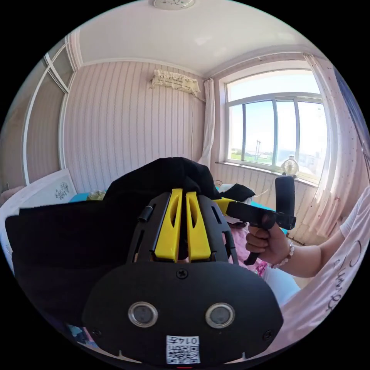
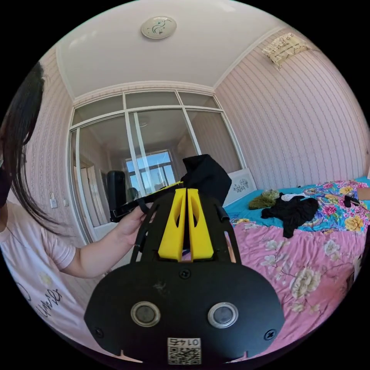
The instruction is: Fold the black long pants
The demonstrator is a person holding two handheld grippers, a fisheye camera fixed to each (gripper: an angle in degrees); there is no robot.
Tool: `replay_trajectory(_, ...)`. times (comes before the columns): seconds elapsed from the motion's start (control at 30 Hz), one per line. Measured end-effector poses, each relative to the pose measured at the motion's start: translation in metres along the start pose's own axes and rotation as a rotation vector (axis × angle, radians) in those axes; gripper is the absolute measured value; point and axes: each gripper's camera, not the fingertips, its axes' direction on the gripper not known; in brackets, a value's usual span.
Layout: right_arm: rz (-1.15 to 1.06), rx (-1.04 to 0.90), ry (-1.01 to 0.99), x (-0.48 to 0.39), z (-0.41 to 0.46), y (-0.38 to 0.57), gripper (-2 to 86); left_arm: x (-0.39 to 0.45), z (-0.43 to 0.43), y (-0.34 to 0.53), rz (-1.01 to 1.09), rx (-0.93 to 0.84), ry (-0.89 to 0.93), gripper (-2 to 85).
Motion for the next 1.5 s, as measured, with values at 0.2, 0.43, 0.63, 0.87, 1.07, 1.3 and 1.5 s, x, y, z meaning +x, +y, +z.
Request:
replay_trajectory(0.2, 0.408, -0.429, 0.305, 0.082, -0.012, 0.146, -0.2, 0.028, 0.086, 0.152, -0.149, -0.303, 0.263, -0.9)
replay_trajectory(0.43, 0.622, -0.770, 0.607, 0.135, 0.023, 0.221, 0.0, 0.006, 0.084, 0.227, -0.272, -0.577, 0.348, -0.8)
replay_trajectory(0.63, 0.372, -0.591, 0.876, 0.141, 0.090, 0.171, 0.8, -0.080, 0.005, 0.248, -0.417, -0.519, 0.005, -0.5)
replay_trajectory(0.87, 0.099, -0.803, 0.588, 0.166, 0.280, 0.162, 11.7, -0.185, -0.009, 0.272, -0.654, -0.496, -0.183, 4.0)
replay_trajectory(1.07, 0.149, -1.073, 0.524, 0.216, 0.413, 0.192, 15.5, -0.234, 0.014, 0.276, -0.725, -0.483, -0.221, 8.7)
replay_trajectory(1.3, 0.213, -1.127, 0.429, 0.254, 0.433, 0.205, 3.0, -0.248, 0.030, 0.291, -0.670, -0.596, -0.210, 7.1)
replay_trajectory(1.5, 0.326, -0.792, 0.544, 0.280, 0.321, 0.147, 1.5, -0.225, -0.039, 0.276, -0.542, -0.463, -0.093, 1.1)
